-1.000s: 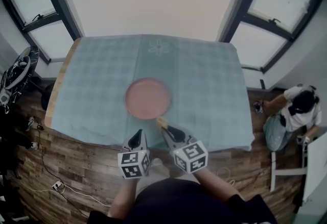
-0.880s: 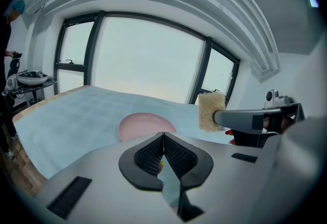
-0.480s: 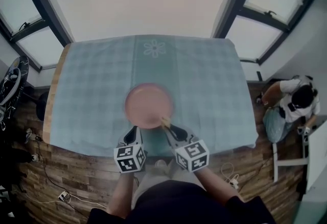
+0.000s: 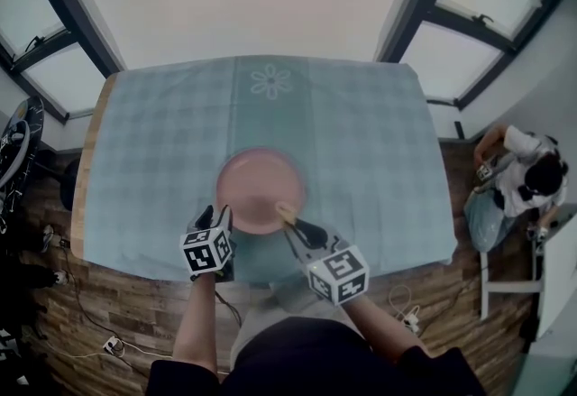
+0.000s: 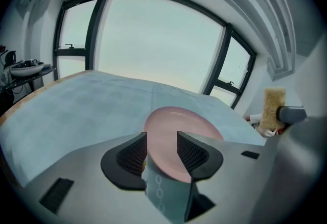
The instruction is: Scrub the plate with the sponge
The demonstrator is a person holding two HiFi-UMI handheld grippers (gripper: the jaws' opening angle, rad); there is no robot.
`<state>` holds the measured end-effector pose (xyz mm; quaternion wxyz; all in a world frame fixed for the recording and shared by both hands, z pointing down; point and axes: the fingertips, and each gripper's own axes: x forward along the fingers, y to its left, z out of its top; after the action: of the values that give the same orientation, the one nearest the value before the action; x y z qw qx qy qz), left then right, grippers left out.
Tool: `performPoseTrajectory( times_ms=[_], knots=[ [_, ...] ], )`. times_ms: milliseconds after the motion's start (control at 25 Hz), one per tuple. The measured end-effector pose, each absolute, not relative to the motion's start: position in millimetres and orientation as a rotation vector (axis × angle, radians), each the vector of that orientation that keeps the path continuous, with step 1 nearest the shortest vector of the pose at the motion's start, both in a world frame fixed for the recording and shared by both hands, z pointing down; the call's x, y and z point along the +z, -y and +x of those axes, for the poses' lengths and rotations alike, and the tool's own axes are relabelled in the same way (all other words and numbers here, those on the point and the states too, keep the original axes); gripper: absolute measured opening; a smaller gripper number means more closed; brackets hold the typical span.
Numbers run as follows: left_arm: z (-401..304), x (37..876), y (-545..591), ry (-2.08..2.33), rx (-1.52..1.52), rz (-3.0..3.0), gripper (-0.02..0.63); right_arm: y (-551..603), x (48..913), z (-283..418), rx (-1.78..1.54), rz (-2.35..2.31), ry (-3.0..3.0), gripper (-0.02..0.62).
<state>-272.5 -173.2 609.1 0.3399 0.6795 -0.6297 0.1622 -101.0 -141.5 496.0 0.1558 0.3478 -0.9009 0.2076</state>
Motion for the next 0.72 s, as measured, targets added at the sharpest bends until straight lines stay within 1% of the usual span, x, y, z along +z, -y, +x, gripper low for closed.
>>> performPoseTrajectory(
  times_ms=[80,400,480,640,720],
  knots=[
    [-281.0,623.9,183.0,1.625,0.445,1.739,0.183,150.2,499.7,-104.8,0.607,0.975,2.58,0.054],
    [-291.8,667.5,217.1,1.536,0.498,1.689,0.175,194.0,516.5,-111.9,0.63,0.96,2.556,0.054],
    [-292.5,673.2,223.9,1.524,0.5,1.677,0.161,201.0,522.2,-112.1,0.643,0.955,2.544,0.054],
    [-294.0,678.1,234.2,1.517,0.469,1.65,0.086,213.4,531.6,-112.2,0.647,0.946,2.526,0.054],
    [-296.2,679.3,237.2,1.522,0.457,1.636,0.067,217.6,534.5,-114.2,0.65,0.938,2.519,0.054]
  ],
)
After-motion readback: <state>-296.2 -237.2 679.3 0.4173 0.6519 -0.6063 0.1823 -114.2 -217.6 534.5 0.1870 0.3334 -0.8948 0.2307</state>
